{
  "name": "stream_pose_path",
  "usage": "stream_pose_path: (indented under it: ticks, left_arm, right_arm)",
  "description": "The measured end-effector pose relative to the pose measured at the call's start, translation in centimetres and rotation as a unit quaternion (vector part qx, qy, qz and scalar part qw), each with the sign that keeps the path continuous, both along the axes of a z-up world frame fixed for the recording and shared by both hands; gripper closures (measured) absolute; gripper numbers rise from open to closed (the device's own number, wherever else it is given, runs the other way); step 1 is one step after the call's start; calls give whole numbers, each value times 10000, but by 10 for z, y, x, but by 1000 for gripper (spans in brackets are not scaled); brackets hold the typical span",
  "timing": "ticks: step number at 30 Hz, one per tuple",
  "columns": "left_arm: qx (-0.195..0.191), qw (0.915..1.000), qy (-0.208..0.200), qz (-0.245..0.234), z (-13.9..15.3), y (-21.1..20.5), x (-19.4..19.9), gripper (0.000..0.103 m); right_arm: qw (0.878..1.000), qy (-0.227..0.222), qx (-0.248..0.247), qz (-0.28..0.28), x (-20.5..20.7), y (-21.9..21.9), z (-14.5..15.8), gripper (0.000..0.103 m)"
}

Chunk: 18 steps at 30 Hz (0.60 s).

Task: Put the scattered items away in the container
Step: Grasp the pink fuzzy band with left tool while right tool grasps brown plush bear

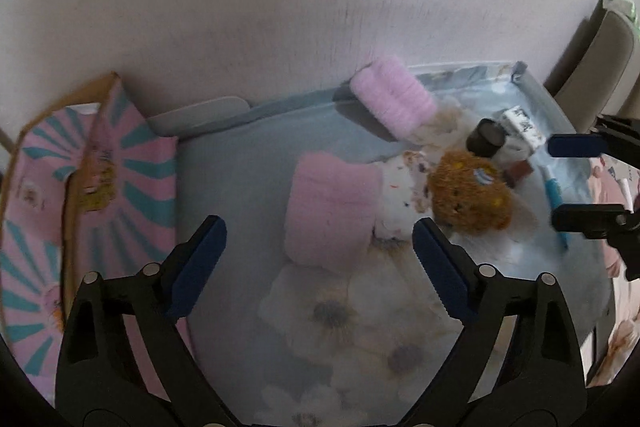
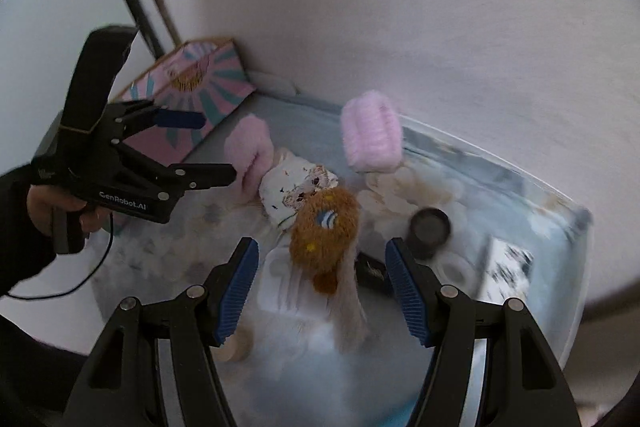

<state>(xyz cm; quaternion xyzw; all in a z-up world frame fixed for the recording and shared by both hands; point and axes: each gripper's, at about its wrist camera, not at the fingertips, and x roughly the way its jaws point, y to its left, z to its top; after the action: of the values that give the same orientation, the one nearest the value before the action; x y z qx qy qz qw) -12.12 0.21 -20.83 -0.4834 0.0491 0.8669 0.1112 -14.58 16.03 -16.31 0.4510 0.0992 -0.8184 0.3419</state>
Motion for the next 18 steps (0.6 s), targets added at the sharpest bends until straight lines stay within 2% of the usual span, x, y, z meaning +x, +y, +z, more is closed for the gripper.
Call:
stream_pose_path:
  ticks: [4, 8, 10, 13, 16, 18]
  left_arm:
    - [-30, 9999, 20, -100, -15, 3, -6, 10]
    - [11, 9999, -118, -50, -27, 2, -11, 21]
    - [34, 9999, -127, -22, -31, 1, -11, 22]
    - [60, 9998, -162, -9, -35, 0, -11, 41]
    - [207, 9996, -207, -18, -35, -1, -13, 56]
    - [204, 9996, -192, 5, -34, 0, -12, 59]
  right_arm:
    - [9994, -1, 124, 336, -12, -13, -22, 41]
    - [9983, 32, 163, 550, -15, -22, -33, 41]
    - [9979, 59, 193, 614, -17, -26, -34, 41]
    - [9972, 103, 311, 671, -21, -31, -40, 41]
    - [9963, 147, 444, 719, -23, -36, -42, 56]
    - [9961, 188, 474, 722, -22, -38, -41, 61]
